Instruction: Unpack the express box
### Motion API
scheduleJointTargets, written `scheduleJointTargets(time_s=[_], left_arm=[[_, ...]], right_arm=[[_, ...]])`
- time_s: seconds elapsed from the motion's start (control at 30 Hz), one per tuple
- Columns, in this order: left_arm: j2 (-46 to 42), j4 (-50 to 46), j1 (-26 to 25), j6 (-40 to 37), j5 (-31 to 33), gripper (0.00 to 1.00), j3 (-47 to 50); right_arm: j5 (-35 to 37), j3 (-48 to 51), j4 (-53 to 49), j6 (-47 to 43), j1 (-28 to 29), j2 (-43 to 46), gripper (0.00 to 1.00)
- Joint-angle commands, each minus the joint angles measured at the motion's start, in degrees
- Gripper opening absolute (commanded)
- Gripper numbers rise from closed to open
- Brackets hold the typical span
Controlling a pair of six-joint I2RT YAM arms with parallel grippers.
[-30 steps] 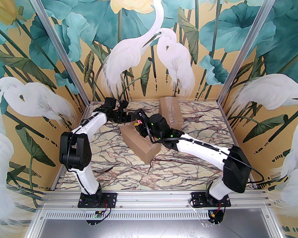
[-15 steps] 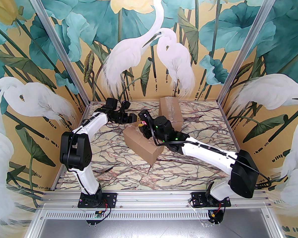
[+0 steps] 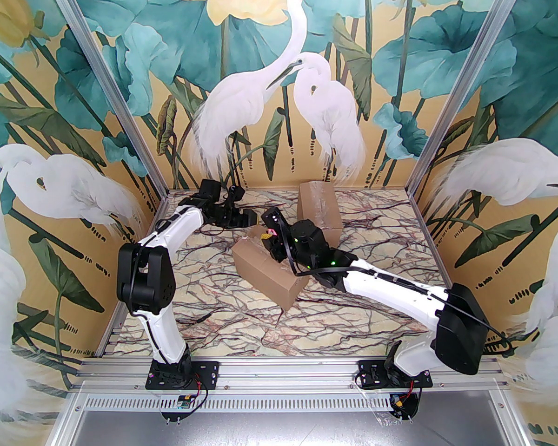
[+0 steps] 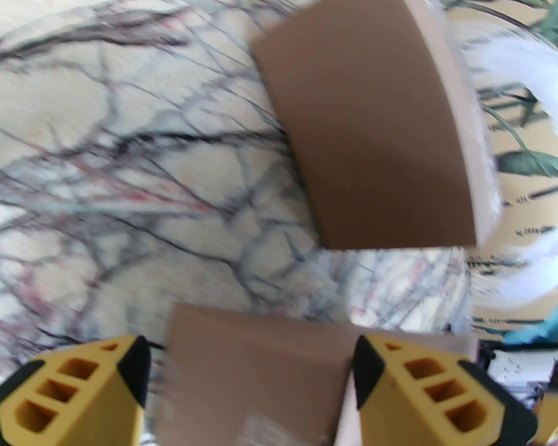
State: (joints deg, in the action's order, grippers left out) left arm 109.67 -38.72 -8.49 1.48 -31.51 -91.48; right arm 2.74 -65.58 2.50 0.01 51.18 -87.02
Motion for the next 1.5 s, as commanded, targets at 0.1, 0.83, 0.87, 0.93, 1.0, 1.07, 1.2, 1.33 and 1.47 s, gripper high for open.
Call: scheduleJointTargets(time_s=[0.1,0.83,0.87,0.93,1.0,1.07,1.2,1.33,1.47], left_arm=[[-2.9,-4.0,1.7,-0.7,7.2,0.9,-4.0],[-29.4,11.1,-6.5,9.6,17.6,1.0,22.9],[-30.4,12.6,-6.5,9.4,17.6,0.99,23.5],[-31.3,13.8,-6.7,8.4,18.1,0.99,24.0],[-30.5,12.6,-6.9,7.4,19.4,0.99,23.6],[-29.7,12.1,-7.1,7.2,19.5,0.99,23.8],[-28.7,15.5,-8.0,8.0,19.5,0.99,27.6],[-27.5,21.2,-8.2,7.8,19.4,0.99,30.6],[-26.9,27.1,-8.2,8.0,19.4,1.0,32.5]], right_arm=[[-1.2,-4.2,-4.4,-0.4,0.7,-5.0,0.0],[-1.3,-4.5,-3.8,-0.4,0.7,-6.0,0.0],[-1.3,-4.5,-3.9,-0.4,0.7,-6.0,0.0],[-1.3,-4.3,-3.8,-0.4,0.7,-5.9,0.0],[-1.3,-4.1,-3.8,-0.5,0.7,-5.9,0.0],[-1.4,-4.0,-3.8,-0.5,0.7,-6.0,0.0],[-1.3,-3.8,-3.8,-0.3,0.7,-5.9,0.0],[-1.4,-3.6,-4.0,-0.4,0.7,-5.7,0.0],[-1.7,-3.1,-3.5,-0.3,0.7,-5.5,0.0]])
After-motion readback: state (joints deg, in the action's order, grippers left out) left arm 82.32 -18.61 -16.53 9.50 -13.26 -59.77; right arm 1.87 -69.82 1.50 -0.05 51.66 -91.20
